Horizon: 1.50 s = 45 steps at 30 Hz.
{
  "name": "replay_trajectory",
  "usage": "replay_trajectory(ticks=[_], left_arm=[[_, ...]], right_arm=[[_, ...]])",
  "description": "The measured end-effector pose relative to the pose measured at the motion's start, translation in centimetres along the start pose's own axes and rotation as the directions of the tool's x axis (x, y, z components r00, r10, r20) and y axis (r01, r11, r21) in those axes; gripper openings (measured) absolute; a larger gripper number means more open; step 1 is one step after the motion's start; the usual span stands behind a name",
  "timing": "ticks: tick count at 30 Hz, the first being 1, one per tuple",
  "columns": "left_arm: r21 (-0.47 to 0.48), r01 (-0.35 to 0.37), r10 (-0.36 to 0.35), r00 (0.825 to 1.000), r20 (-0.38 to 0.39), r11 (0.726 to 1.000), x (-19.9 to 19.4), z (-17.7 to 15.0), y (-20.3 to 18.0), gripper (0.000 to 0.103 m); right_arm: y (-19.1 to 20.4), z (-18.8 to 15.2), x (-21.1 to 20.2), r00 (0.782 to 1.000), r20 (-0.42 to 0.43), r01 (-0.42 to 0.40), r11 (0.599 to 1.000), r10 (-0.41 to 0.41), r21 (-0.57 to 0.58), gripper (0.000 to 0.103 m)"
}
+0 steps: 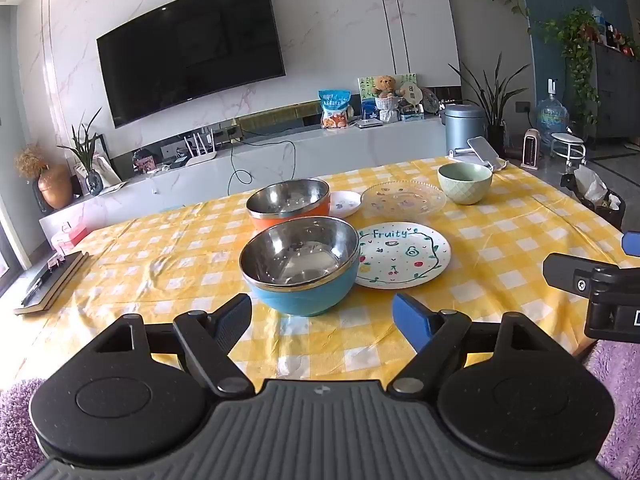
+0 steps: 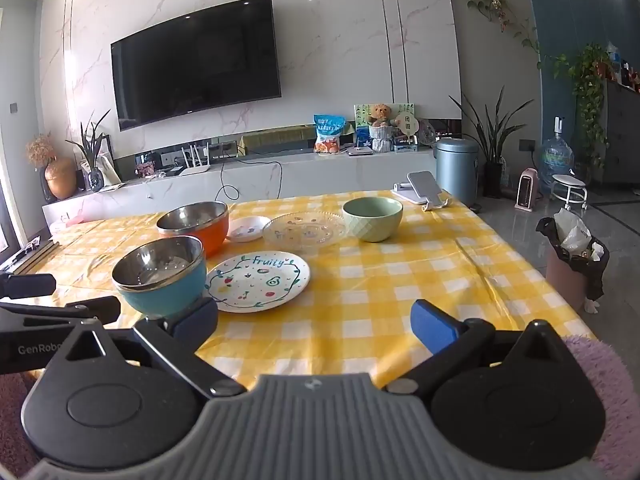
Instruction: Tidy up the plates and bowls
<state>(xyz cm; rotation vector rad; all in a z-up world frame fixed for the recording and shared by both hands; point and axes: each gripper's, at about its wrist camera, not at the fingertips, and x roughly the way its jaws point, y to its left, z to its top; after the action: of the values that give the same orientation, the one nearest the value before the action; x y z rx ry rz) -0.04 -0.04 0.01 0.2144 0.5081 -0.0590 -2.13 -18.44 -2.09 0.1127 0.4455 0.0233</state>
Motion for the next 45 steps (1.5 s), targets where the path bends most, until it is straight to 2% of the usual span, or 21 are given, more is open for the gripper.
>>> replay_trajectory(ticks=[7,45], left_arm=[[0.001,0.011,-0.011,1.0,-0.021,1.0,0.2,0.1,-0.1,0.094],[0.001,0.016,-0.016,1.0,-0.027,1.0,0.4,-1.0,0.0,0.094]], right_arm=[[0.0,0.0,0.0,1.0,-0.002,0.005,1.0,-0.005,0.0,0.1],[0.1,-0.3,0.4,0.999,-0.032,0.016,1.0,-0.016,-0.012,0.1]])
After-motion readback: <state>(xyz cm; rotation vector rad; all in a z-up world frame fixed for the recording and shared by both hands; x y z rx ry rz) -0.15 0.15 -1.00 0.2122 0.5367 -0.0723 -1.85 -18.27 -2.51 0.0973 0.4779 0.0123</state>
